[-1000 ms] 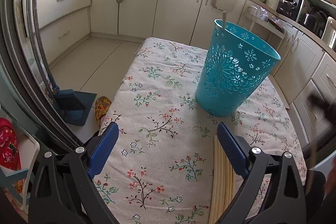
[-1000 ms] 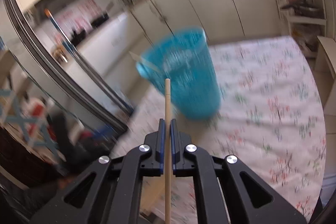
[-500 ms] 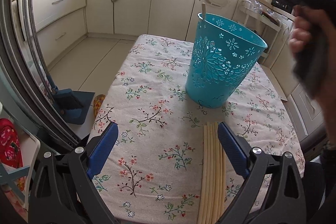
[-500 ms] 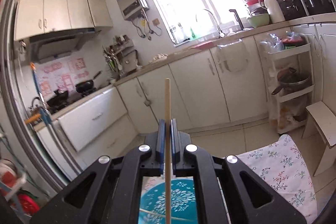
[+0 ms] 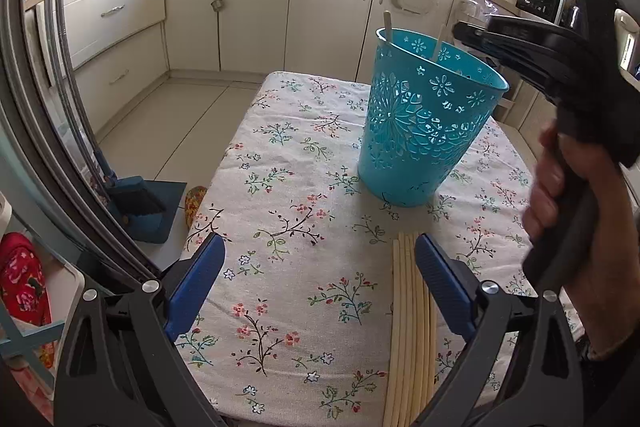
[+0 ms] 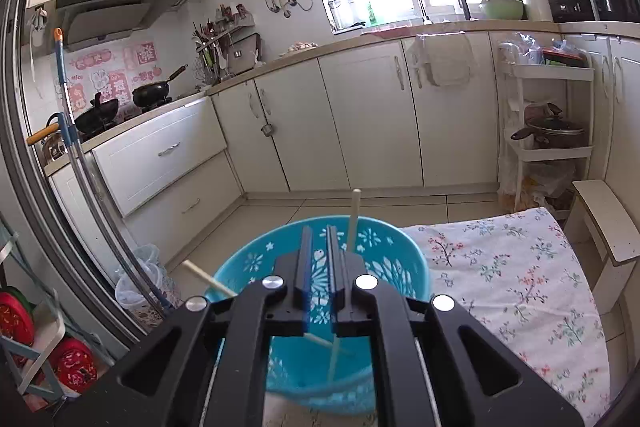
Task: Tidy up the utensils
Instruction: 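Carry the stick over the basket and open the right tool, then bring the right tool back down toward the stick bundle, then reach the left tool to the bundle and grasp one stick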
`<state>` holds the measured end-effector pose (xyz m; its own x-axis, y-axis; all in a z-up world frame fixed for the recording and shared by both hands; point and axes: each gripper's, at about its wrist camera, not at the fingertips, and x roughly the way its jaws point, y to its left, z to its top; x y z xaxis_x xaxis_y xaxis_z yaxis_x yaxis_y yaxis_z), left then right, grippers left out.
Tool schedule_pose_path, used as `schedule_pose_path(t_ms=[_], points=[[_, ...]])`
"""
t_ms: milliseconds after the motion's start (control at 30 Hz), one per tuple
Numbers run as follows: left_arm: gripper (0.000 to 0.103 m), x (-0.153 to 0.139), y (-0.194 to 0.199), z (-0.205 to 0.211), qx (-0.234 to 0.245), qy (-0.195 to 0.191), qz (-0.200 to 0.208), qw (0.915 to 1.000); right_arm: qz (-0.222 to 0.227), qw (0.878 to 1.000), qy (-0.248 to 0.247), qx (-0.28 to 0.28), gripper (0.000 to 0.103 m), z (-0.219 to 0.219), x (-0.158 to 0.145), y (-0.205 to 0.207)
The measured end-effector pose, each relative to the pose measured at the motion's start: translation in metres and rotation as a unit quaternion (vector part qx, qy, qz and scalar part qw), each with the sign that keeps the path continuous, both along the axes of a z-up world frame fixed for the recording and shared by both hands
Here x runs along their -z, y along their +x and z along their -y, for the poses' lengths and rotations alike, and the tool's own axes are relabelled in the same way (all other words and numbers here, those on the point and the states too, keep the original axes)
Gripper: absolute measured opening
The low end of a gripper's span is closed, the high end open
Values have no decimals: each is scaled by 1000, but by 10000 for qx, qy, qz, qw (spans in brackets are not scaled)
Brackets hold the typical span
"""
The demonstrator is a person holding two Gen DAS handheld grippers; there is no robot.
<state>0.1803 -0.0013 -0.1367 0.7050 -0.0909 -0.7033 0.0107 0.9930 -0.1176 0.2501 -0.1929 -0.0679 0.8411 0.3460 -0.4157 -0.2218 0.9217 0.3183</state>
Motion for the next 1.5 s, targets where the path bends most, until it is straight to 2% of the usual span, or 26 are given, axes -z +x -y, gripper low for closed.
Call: schedule_pose_path(t_ms=[167, 267, 433, 567, 800, 1000, 1167, 1367, 1500], points=[[92, -1, -4, 3, 22, 42, 35, 10000, -231, 9997, 68, -20, 17, 11, 1, -41], [93, 0, -6, 3, 25, 82, 29, 10000, -756, 9971, -18, -77, 18, 12, 19, -70], [94, 8, -8, -1, -32, 172, -110, 9998, -1865, 9820, -114, -290, 18, 5, 73, -107], [94, 14, -11, -4, -78, 222, -241, 9994, -2306, 9723, -112, -353, 18, -3, 97, -112], [94, 15, -13, -8, -112, 270, -287, 9992, -2464, 9674, -418, -399, 18, -22, 107, -97], [94, 18, -12, -7, -95, 277, -328, 9990, -2480, 9652, -672, -480, 18, -28, 115, -101], [94, 26, -5, 1, 50, 254, -479, 9985, -2461, 9633, -907, -566, 16, -21, 115, -101], [93, 42, 13, 26, 295, 513, -669, 9960, -2505, 9619, -951, -546, 13, -17, 117, -94], [93, 53, 28, 30, 379, 519, -882, 9940, -2462, 9561, -1320, -889, 13, -16, 114, -96]])
